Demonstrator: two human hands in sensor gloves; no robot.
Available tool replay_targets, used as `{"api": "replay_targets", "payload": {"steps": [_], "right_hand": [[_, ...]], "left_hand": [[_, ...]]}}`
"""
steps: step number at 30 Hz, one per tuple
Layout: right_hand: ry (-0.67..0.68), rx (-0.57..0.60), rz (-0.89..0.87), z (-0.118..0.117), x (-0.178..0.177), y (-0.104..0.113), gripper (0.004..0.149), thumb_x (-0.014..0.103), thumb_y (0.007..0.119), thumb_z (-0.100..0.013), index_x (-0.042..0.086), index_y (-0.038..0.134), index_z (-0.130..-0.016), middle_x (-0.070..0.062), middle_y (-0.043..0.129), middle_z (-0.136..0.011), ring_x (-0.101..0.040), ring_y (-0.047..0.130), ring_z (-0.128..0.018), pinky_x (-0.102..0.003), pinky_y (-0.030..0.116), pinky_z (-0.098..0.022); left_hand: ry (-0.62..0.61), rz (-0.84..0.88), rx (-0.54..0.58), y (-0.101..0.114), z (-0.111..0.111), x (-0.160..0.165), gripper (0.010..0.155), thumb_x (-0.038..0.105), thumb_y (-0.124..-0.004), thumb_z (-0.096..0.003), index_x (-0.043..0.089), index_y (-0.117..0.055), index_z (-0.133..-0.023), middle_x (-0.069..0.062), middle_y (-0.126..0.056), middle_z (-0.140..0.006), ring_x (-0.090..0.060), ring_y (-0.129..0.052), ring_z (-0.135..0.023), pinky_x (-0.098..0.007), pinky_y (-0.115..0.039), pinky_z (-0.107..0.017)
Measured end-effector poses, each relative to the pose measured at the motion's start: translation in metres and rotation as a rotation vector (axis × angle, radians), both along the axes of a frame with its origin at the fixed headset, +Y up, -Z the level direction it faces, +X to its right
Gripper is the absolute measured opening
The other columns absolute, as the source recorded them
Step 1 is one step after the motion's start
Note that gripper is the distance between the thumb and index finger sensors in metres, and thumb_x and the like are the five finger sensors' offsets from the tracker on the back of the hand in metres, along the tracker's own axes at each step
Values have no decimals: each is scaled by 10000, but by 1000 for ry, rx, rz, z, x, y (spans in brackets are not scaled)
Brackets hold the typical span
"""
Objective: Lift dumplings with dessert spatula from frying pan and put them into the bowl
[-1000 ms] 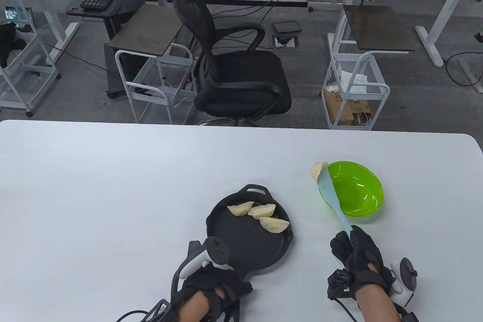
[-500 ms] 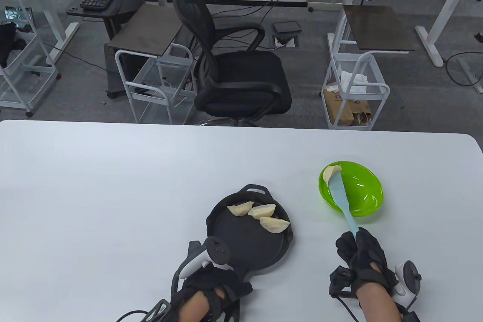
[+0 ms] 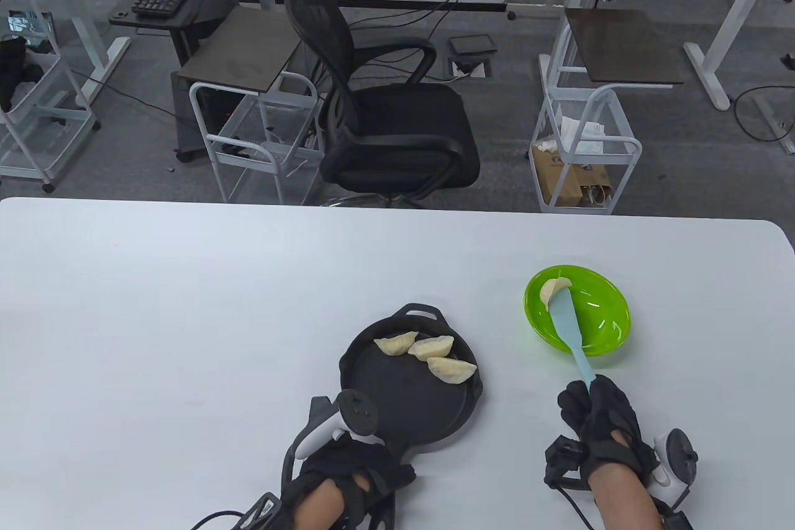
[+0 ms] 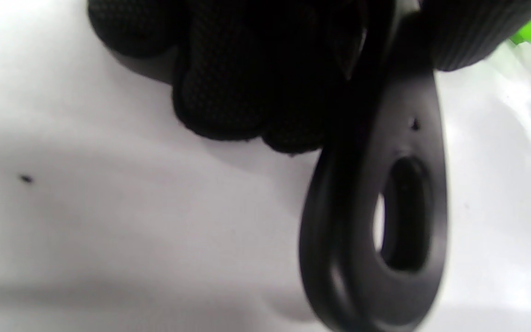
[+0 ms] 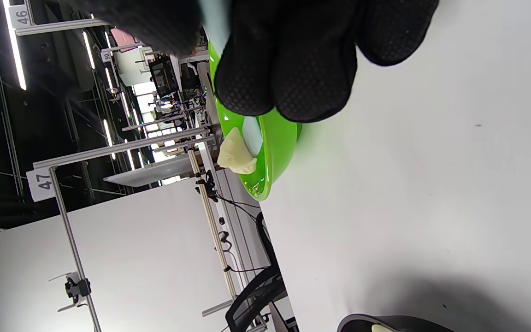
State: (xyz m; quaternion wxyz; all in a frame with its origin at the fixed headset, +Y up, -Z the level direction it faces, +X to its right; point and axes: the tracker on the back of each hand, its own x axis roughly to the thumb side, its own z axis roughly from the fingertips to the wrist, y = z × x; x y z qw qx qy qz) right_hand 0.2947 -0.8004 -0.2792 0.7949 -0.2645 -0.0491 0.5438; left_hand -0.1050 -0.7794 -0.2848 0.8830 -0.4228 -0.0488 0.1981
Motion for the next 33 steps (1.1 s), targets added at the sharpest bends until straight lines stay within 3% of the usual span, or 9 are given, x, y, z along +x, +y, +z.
{"api": "replay_targets", "payload": {"steps": [15, 33], "right_hand": [[45, 67, 42, -5, 3, 3, 672, 405, 686, -585, 39, 368, -1050, -162, 709, -935, -428, 782, -771, -620, 538, -693], [28, 144, 409, -5, 7, 26, 600, 357, 693, -586, 150, 439, -1089, -200, 646, -988, -472, 718, -830, -649, 502, -699]], "left_hand": [[0, 0, 0, 0, 0, 0, 648, 724, -745, -454, 270, -735, -916, 78, -1075, -602, -177, -1009, -500, -449, -747, -528], [0, 0, 0, 0, 0, 0, 651, 725, -745, -453, 269, -734, -917, 79, -1075, -602, -178, -1008, -500, -450, -747, -527]]}}
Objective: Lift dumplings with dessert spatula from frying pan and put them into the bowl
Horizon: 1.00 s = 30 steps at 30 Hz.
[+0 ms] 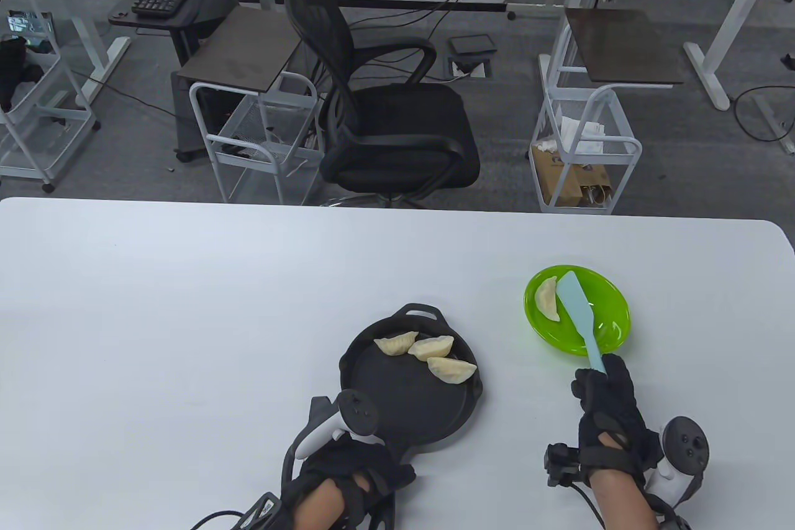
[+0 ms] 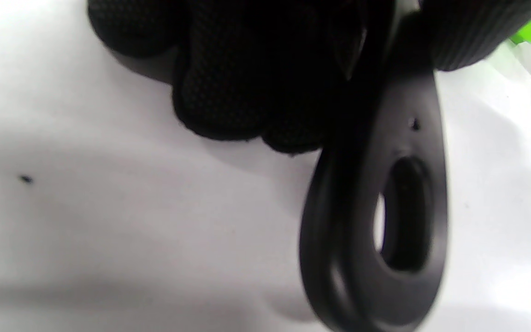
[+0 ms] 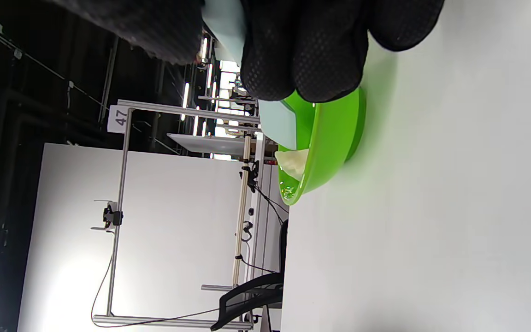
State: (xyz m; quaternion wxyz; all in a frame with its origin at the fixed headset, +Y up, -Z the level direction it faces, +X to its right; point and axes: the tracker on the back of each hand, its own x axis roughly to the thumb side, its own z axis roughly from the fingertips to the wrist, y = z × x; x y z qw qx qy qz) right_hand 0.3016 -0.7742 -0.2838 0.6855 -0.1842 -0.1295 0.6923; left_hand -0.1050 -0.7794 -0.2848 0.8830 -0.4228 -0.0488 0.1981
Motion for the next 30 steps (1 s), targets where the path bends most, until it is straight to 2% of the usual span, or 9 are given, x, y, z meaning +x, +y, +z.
{"api": "replay_targets", "payload": {"steps": [13, 20, 30], "right_hand": [[38, 129, 80, 3, -3, 17, 528, 352, 730, -579, 209, 570, -1062, -194, 679, -979, -457, 741, -828, -642, 526, -696], [46, 168, 128, 5, -4, 26, 484, 371, 808, -560, 192, 692, -995, -190, 791, -884, -439, 822, -740, -641, 562, -678], [90, 222, 200, 5, -6, 33, 462, 412, 842, -550, 150, 757, -921, -174, 891, -751, -413, 888, -612, -629, 603, -660]], "left_hand": [[0, 0, 0, 0, 0, 0, 649, 725, -744, -454, 269, -735, -917, 79, -1076, -601, -178, -1009, -500, -449, -748, -528], [0, 0, 0, 0, 0, 0, 649, 725, -744, -454, 270, -735, -916, 81, -1074, -603, -177, -1009, -500, -449, -748, -527], [0, 0, 0, 0, 0, 0, 650, 725, -744, -454, 270, -734, -917, 78, -1075, -603, -178, -1009, -500, -449, -748, -528]]}}
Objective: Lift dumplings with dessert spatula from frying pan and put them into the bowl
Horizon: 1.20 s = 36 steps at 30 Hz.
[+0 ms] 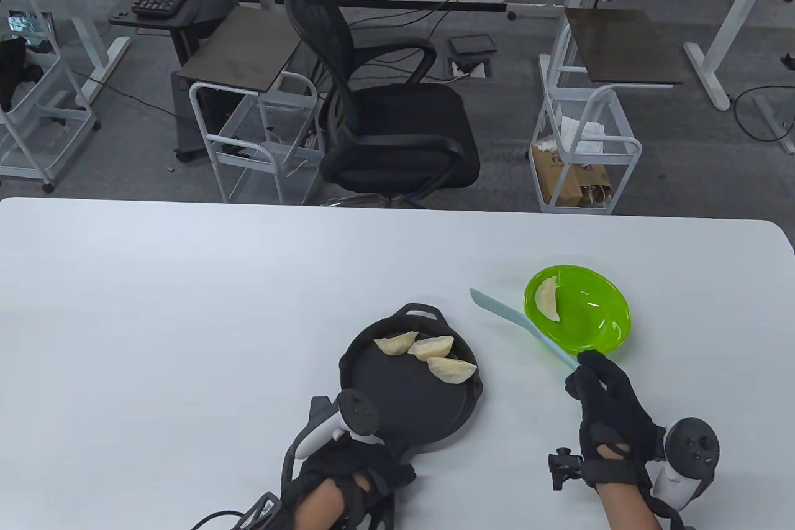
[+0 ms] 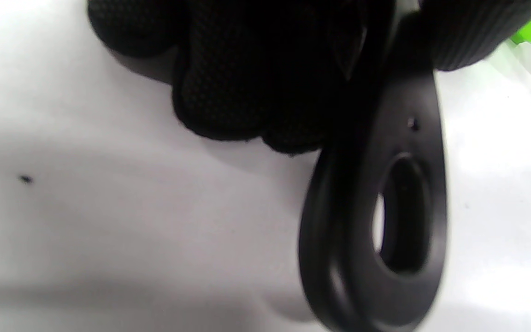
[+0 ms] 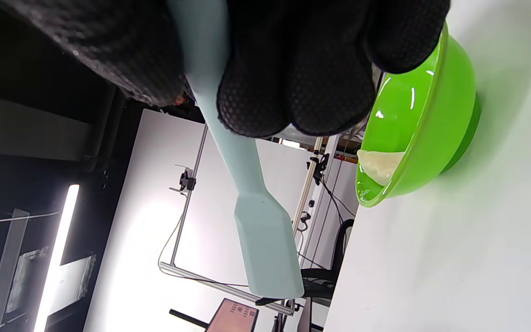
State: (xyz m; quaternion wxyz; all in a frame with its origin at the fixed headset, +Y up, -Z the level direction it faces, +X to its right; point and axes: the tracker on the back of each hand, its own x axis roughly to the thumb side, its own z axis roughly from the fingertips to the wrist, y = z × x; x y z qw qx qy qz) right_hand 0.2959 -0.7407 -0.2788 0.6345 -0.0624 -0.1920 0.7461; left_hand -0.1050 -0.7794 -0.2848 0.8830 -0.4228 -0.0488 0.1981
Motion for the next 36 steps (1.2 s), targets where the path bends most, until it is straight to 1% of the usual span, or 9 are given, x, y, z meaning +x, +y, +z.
{"api": "replay_targets", "payload": {"steps": [8, 13, 20, 29, 36], "right_hand": [[23, 43, 151, 1, -3, 10, 451, 422, 838, -550, 124, 786, -884, -172, 930, -685, -410, 910, -552, -623, 628, -645], [59, 42, 223, -1, -4, 13, 440, 420, 845, -549, 114, 804, -863, -168, 947, -652, -408, 919, -525, -621, 640, -639], [99, 33, 249, -4, -6, 13, 429, 412, 841, -551, 113, 807, -858, -171, 949, -646, -413, 916, -523, -627, 636, -639], [136, 25, 325, -7, -9, 13, 426, 409, 841, -549, 117, 810, -858, -172, 947, -651, -417, 911, -532, -632, 632, -641], [154, 22, 336, -7, -10, 13, 423, 407, 839, -550, 125, 808, -863, -173, 941, -665, -420, 907, -544, -637, 626, -644]], "left_hand": [[3, 5, -6, 0, 0, 0, 649, 726, -743, -454, 271, -734, -917, 81, -1075, -603, -176, -1009, -501, -448, -747, -528], [5, 5, -7, 0, 0, -1, 648, 726, -744, -453, 271, -737, -915, 80, -1075, -603, -178, -1009, -498, -449, -748, -527], [5, 5, -7, 0, -2, -3, 647, 724, -743, -456, 269, -736, -915, 79, -1075, -602, -179, -1009, -498, -449, -747, -526], [5, 5, -7, 0, -2, -3, 648, 726, -743, -454, 270, -737, -915, 82, -1075, -602, -178, -1009, -498, -449, -748, -527], [5, 5, -7, 0, -2, -3, 647, 725, -743, -455, 270, -735, -915, 78, -1075, -603, -178, -1009, -498, -449, -748, -527]]}}
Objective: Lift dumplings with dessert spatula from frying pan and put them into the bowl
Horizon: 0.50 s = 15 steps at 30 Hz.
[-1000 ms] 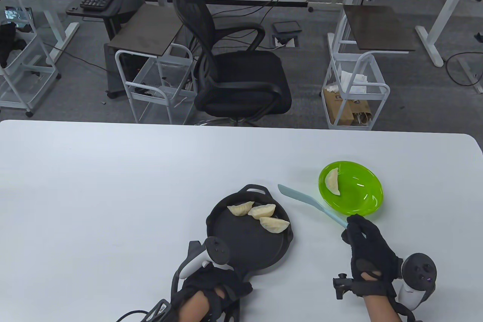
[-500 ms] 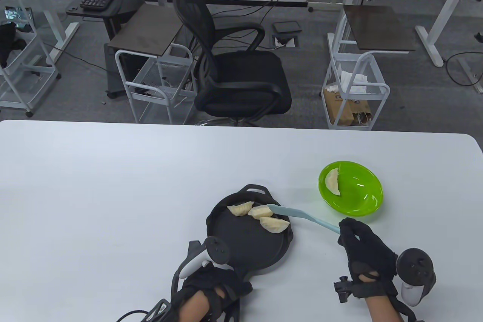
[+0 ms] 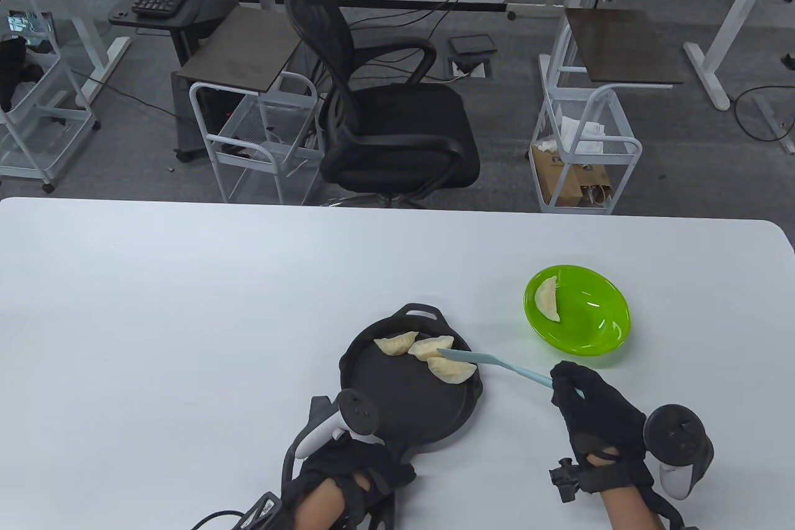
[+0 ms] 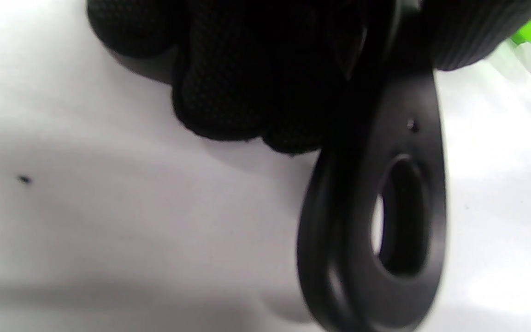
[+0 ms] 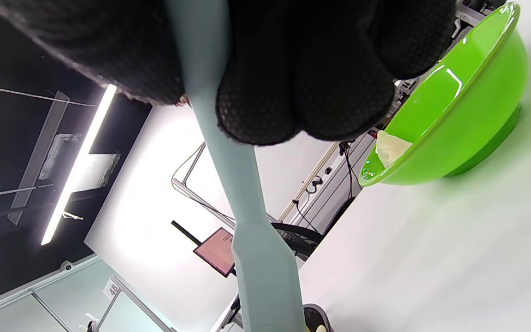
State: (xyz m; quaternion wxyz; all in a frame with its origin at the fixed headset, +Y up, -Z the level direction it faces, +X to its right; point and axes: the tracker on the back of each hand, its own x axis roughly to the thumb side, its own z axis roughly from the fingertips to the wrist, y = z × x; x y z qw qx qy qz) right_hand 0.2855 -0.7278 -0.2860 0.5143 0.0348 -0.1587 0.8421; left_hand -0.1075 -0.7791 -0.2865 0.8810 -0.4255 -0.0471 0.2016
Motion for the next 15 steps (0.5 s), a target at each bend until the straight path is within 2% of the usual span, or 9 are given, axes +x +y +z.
{"api": "replay_targets", "payload": {"steps": [12, 15], "right_hand": [[23, -22, 32, -2, -2, 0, 420, 398, 837, -547, 132, 804, -870, -178, 937, -678, -425, 905, -554, -645, 624, -641], [42, -64, 41, -4, -2, -2, 415, 390, 837, -548, 136, 803, -875, -184, 932, -691, -431, 904, -561, -650, 621, -638]], "left_hand": [[0, 0, 0, 0, 0, 0, 647, 725, -743, -454, 270, -736, -915, 77, -1075, -602, -178, -1009, -498, -449, -748, -526], [0, 0, 0, 0, 0, 0, 648, 725, -744, -455, 270, -735, -915, 80, -1075, -603, -179, -1009, -498, -449, -748, -526]]}}
